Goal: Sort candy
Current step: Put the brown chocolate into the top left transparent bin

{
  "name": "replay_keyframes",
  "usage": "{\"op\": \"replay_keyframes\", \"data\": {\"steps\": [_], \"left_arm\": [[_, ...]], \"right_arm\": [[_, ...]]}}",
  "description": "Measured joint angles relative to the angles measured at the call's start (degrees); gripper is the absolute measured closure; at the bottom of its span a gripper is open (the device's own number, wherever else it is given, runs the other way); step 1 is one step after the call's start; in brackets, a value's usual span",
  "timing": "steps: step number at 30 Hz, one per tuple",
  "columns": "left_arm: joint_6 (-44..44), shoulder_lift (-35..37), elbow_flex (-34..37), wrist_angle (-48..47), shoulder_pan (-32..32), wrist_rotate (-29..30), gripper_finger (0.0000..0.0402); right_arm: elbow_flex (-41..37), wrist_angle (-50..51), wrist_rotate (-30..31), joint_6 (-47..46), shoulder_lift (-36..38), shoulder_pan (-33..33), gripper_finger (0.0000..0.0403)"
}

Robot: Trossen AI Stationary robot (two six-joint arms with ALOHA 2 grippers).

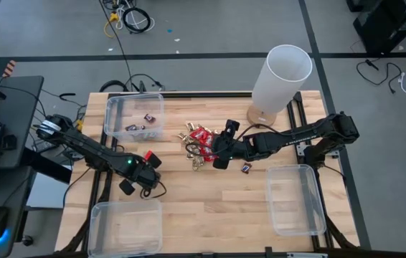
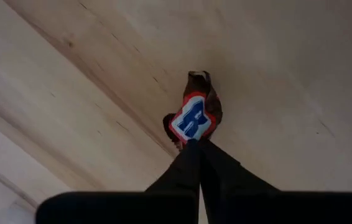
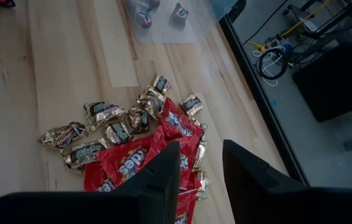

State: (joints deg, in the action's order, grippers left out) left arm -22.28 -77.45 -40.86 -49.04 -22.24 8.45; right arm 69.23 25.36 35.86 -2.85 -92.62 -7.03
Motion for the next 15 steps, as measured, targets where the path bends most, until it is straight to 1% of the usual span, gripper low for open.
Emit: {"op": "replay_keyframes", "data": {"steps": [4, 7, 11, 15], "left_arm": [[0.7, 0.0, -0.3, -0.5, 0.0, 1.1, 0.0399], [1.8, 0.0, -2.6, -3.1, 0.0, 2.6, 0.04], [4.5, 0.0, -8.1, -8.0, 0.0, 3.5, 0.04], [6.7, 0.0, -16.0, -14.8, 0.0, 4.4, 0.0401]], "right_arm": [[0.0, 0.0, 0.0, 0.0, 0.0, 0.0, 0.0295], [0.0, 0.0, 0.0, 0.0, 0.0, 0.0, 0.0295], [0.0, 0.0, 0.0, 0.3, 0.0, 0.0, 0.0295], [0.0, 0.0, 0.0, 0.4, 0.0, 0.0, 0.0295]]}}
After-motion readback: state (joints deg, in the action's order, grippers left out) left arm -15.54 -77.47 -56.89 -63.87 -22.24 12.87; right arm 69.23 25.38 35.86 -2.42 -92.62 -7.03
